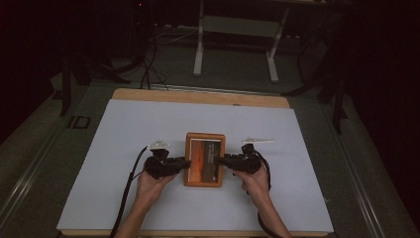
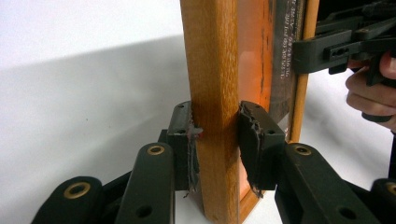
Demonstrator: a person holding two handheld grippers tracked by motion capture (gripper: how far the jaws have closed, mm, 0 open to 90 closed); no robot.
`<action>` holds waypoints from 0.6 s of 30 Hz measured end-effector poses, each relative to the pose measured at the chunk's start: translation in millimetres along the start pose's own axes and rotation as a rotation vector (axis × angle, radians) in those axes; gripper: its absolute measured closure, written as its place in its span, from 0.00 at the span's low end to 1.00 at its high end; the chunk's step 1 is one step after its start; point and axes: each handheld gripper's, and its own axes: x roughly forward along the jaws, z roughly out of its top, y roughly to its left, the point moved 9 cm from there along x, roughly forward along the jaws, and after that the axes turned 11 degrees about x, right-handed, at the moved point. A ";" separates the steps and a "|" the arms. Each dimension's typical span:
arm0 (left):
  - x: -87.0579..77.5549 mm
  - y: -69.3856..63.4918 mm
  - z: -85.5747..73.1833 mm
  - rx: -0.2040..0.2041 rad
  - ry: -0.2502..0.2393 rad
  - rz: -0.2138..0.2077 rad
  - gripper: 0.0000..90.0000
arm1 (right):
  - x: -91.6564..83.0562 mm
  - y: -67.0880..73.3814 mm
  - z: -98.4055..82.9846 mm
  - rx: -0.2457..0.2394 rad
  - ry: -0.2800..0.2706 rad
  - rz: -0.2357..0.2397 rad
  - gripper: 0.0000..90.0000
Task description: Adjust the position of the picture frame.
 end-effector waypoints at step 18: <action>14.7 7.7 -2.8 -0.031 0.014 0.039 0.66 | 14.6 -12.6 4.2 0.061 0.026 -0.091 0.61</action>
